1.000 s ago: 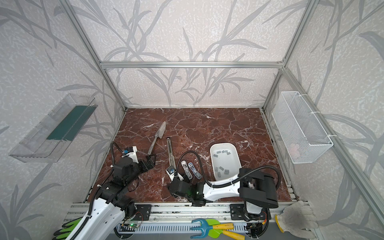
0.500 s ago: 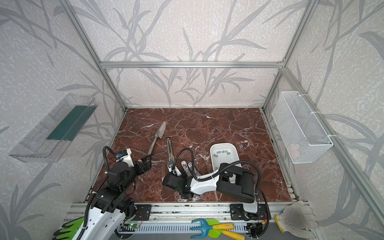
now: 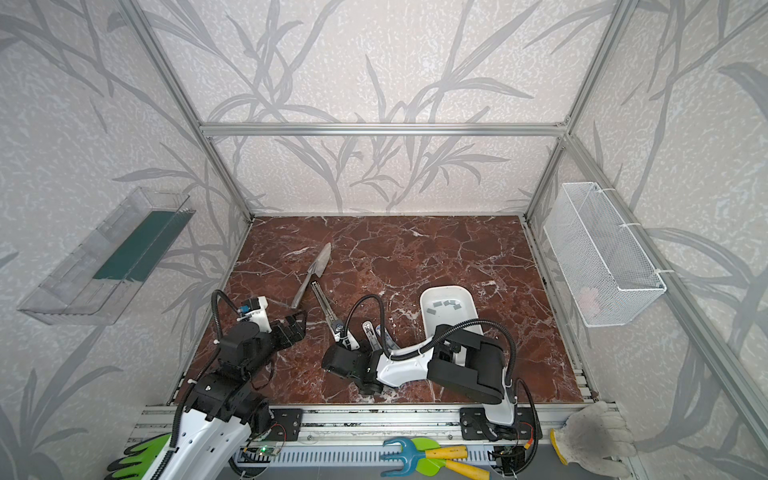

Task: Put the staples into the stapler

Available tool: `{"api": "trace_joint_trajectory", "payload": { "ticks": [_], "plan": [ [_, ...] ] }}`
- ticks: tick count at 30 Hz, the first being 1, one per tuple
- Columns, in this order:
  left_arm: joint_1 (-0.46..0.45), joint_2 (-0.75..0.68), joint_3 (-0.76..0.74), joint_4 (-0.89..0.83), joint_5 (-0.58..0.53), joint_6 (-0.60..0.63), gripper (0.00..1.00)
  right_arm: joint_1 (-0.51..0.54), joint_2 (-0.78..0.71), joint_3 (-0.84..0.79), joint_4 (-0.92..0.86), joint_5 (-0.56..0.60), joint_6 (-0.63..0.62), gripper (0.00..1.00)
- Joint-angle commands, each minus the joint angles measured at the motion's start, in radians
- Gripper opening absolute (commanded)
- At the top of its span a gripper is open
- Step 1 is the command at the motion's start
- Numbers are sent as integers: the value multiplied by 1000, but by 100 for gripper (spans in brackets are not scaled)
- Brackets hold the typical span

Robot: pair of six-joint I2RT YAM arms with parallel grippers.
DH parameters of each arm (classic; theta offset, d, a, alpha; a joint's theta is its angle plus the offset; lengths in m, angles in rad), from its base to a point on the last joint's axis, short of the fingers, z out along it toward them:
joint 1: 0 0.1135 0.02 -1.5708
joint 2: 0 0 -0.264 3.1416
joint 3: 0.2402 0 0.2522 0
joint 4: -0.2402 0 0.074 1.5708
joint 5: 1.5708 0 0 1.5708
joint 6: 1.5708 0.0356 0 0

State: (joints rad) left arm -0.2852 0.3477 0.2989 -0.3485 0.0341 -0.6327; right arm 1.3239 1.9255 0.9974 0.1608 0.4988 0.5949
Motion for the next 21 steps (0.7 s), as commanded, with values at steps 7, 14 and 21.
{"api": "trace_joint_trajectory", "payload": {
  "ticks": [7,14,21],
  "plan": [
    [3,50,-50,121,147,-56,99,3,-79,-109,13,-21,12,4],
    [4,118,-52,160,153,-49,99,3,-117,-162,45,-24,-25,2],
    [4,138,-47,173,140,-42,99,9,-148,-210,92,-61,-80,1]
  ]
}}
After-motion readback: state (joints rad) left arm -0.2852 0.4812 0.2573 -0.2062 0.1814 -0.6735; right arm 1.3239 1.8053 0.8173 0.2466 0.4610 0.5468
